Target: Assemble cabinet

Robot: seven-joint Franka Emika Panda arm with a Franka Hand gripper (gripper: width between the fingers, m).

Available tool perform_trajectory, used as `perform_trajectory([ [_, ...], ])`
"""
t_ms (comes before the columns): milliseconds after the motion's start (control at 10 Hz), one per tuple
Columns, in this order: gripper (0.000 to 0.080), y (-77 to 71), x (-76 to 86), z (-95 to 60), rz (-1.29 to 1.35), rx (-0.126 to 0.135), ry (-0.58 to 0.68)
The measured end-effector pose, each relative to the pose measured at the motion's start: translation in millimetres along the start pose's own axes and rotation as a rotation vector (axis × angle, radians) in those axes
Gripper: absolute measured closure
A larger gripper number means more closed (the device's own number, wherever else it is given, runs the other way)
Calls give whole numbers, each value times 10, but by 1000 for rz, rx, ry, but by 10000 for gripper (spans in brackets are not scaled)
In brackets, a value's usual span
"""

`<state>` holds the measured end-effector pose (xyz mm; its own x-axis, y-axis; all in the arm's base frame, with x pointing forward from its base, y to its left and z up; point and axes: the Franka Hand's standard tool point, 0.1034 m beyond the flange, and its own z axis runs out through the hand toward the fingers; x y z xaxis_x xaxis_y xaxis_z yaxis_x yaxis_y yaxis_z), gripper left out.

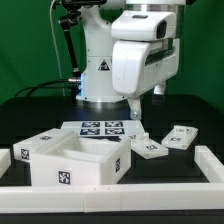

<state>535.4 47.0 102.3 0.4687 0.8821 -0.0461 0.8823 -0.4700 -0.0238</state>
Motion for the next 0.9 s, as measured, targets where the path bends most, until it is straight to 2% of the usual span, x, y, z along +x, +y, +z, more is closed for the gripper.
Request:
perform_trajectory([
  [100,3,-36,-70,58,-11,4,0],
  [300,3,-80,-225,209,-27,-28,31],
  [500,3,-28,-380,276,-18,-39,38],
  [700,3,4,-514,340,10,-38,39],
  [900,3,2,-513,343,10,-37,38],
])
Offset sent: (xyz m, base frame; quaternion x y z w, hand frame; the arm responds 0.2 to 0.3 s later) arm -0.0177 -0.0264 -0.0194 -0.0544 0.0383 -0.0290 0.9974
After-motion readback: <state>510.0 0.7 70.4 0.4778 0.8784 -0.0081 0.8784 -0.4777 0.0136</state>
